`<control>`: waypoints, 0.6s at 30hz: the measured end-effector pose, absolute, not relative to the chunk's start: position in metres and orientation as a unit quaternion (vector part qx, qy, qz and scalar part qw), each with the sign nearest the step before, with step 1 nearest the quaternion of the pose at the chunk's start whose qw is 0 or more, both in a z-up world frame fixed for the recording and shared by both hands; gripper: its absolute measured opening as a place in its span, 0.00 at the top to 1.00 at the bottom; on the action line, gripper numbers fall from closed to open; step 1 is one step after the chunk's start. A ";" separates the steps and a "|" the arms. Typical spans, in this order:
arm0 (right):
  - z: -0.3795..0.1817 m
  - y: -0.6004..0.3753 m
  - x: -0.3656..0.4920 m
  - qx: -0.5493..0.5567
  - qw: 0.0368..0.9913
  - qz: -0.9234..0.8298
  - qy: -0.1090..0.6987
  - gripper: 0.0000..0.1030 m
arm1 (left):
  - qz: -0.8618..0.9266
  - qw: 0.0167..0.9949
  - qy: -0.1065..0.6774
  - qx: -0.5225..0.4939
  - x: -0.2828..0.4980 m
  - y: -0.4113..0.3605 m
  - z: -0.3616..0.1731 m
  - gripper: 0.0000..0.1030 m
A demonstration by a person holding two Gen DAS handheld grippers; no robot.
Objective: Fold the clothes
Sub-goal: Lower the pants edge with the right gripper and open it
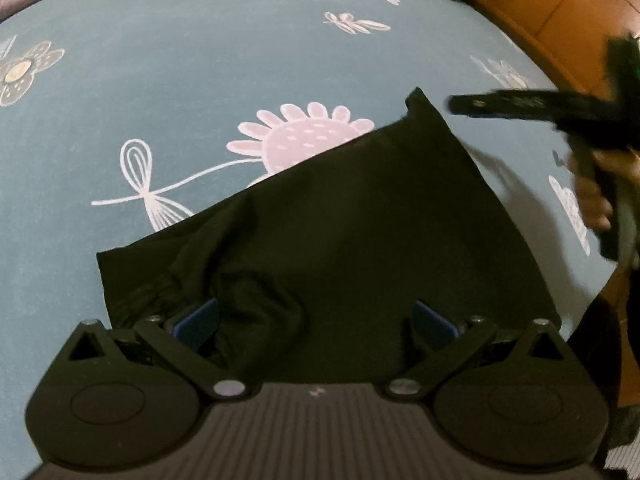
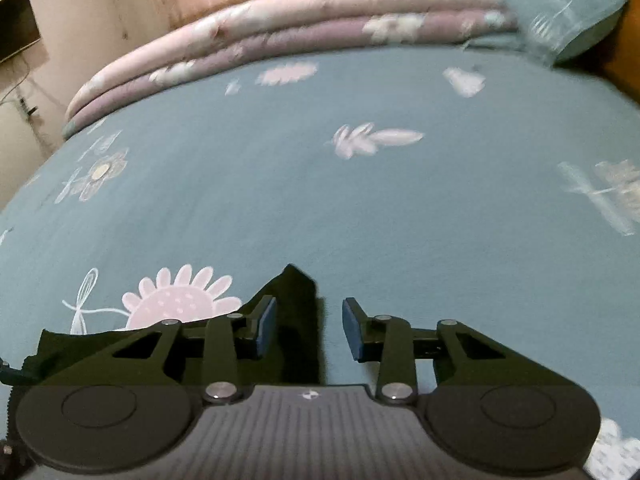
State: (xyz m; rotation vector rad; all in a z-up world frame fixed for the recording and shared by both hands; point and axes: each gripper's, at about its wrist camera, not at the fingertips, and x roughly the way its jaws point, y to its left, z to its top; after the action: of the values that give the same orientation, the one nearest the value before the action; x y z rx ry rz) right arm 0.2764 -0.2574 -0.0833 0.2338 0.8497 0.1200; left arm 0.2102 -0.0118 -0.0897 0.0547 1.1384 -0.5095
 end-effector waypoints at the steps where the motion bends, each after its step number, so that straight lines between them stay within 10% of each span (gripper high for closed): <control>1: -0.089 -0.259 0.283 0.122 0.898 0.069 0.416 0.60 | -0.239 0.811 0.533 0.021 0.211 -0.010 -0.090 0.01; 7: -0.104 -0.273 0.308 0.179 0.891 0.081 0.409 0.80 | -0.247 0.809 0.534 0.006 0.216 -0.005 -0.093 0.01; 18: -0.088 -0.283 0.278 0.241 0.877 0.125 0.396 0.78 | -0.249 0.810 0.532 0.009 0.214 -0.007 -0.094 0.01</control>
State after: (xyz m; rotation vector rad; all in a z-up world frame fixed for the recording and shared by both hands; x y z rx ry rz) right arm 0.2784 -0.2831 -0.0875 0.5030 0.8270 0.2598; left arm 0.2143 -0.0074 -0.0939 0.0188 1.1367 -0.5313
